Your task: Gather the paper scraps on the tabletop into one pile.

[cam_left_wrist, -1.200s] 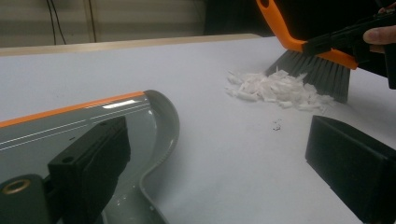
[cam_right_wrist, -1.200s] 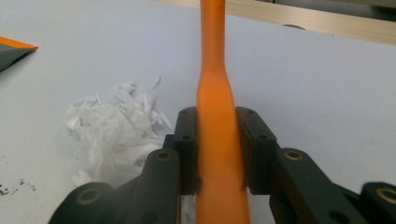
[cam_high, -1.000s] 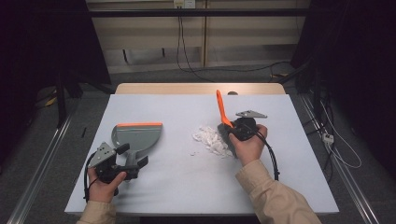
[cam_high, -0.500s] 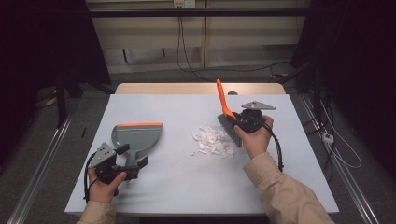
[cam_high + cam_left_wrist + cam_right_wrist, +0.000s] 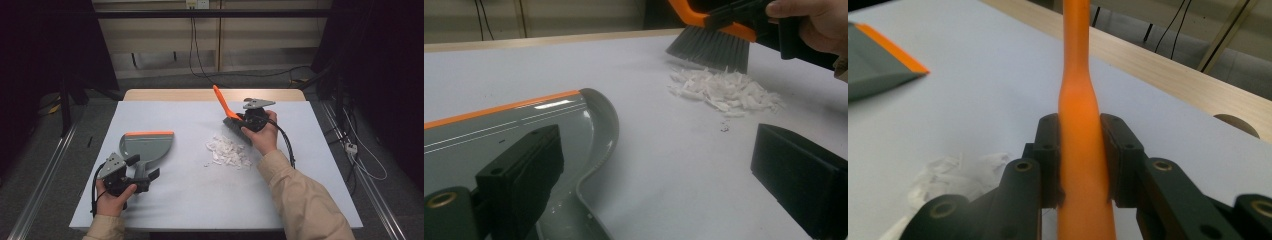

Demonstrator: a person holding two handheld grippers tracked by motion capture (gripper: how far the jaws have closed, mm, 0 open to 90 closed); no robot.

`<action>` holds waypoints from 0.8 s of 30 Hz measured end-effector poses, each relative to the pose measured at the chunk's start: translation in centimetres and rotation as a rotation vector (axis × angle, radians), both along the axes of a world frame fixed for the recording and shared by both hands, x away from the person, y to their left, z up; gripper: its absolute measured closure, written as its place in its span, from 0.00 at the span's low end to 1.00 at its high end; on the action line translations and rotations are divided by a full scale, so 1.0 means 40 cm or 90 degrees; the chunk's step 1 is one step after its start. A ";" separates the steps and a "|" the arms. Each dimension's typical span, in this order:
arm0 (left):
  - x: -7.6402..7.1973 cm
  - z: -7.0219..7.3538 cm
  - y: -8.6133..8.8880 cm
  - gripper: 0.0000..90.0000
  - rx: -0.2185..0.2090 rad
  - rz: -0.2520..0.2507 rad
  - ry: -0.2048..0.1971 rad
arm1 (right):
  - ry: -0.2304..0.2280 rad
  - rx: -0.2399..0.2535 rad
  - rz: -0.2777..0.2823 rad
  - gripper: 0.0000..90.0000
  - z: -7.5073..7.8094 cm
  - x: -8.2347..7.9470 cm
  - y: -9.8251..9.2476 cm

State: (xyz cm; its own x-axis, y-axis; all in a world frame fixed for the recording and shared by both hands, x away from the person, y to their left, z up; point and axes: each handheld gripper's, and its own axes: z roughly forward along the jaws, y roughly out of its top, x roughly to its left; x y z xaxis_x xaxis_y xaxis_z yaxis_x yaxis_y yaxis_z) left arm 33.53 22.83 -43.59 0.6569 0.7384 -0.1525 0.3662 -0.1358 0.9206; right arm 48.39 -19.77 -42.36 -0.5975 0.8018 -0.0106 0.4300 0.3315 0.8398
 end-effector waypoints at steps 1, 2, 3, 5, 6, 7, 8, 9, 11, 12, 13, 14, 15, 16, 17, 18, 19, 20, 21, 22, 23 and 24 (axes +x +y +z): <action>0.000 0.001 0.001 0.07 0.001 0.001 -0.002 | 0.000 -0.008 0.014 0.79 -0.007 0.008 0.003; 0.000 0.001 0.002 0.07 -0.003 0.002 -0.001 | 0.002 -0.012 0.019 0.79 -0.012 0.011 0.005; -0.001 0.001 0.002 0.07 -0.008 0.002 0.000 | 0.001 -0.010 0.038 0.79 -0.018 0.013 0.007; -0.001 0.000 0.003 0.07 -0.015 0.005 0.002 | 0.000 -0.011 0.062 0.79 -0.019 0.009 0.013; -0.002 0.000 0.004 0.07 -0.012 0.005 0.001 | 0.002 -0.014 0.074 0.79 -0.018 0.007 0.015; -0.002 0.000 0.004 0.07 -0.009 0.005 0.001 | 0.004 -0.020 0.091 0.79 -0.016 0.003 0.016; -0.003 0.000 0.005 0.07 -0.011 0.005 0.001 | 0.010 -0.020 0.109 0.79 -0.013 -0.004 0.017; -0.003 0.000 0.005 0.07 -0.009 0.004 0.001 | 0.014 -0.019 0.128 0.79 -0.012 -0.010 0.018; -0.004 0.001 0.004 0.07 -0.007 0.003 0.000 | 0.022 -0.023 0.161 0.79 -0.007 -0.025 0.019; -0.005 0.001 0.002 0.07 -0.008 0.003 0.002 | 0.027 -0.023 0.175 0.79 -0.004 -0.034 0.020; -0.005 0.001 0.001 0.07 -0.006 0.003 0.001 | 0.033 -0.024 0.191 0.79 -0.001 -0.043 0.022; -0.005 0.000 0.000 0.07 -0.007 0.003 0.001 | 0.035 -0.025 0.208 0.79 0.001 -0.052 0.024; -0.005 0.000 -0.001 0.07 -0.007 0.002 0.001 | 0.037 -0.029 0.226 0.79 0.004 -0.062 0.025; -0.005 0.001 -0.002 0.07 -0.005 0.002 0.001 | 0.036 -0.035 0.237 0.79 0.008 -0.072 0.027; -0.005 0.001 -0.002 0.07 -0.004 0.002 0.000 | 0.031 -0.035 0.242 0.79 0.013 -0.080 0.026; -0.006 0.001 -0.003 0.07 -0.003 0.002 0.000 | 0.020 -0.027 0.245 0.79 0.019 -0.085 0.023; -0.006 0.001 -0.003 0.07 -0.002 0.002 0.000 | 0.011 -0.016 0.243 0.79 0.025 -0.088 0.019; -0.005 0.001 -0.004 0.07 0.000 0.003 0.000 | 0.000 -0.012 0.239 0.79 0.032 -0.087 0.014; -0.005 0.001 -0.005 0.07 -0.002 0.004 0.001 | -0.007 -0.011 0.235 0.79 0.037 -0.085 0.009; -0.005 0.000 -0.006 0.07 -0.004 0.005 0.001 | -0.009 -0.004 0.229 0.79 0.040 -0.082 0.006; -0.005 0.000 -0.007 0.07 -0.003 0.004 0.001 | -0.012 -0.001 0.224 0.79 0.041 -0.078 0.002; -0.005 0.000 -0.007 0.07 -0.003 0.003 0.002 | -0.018 -0.002 0.219 0.79 0.041 -0.074 0.001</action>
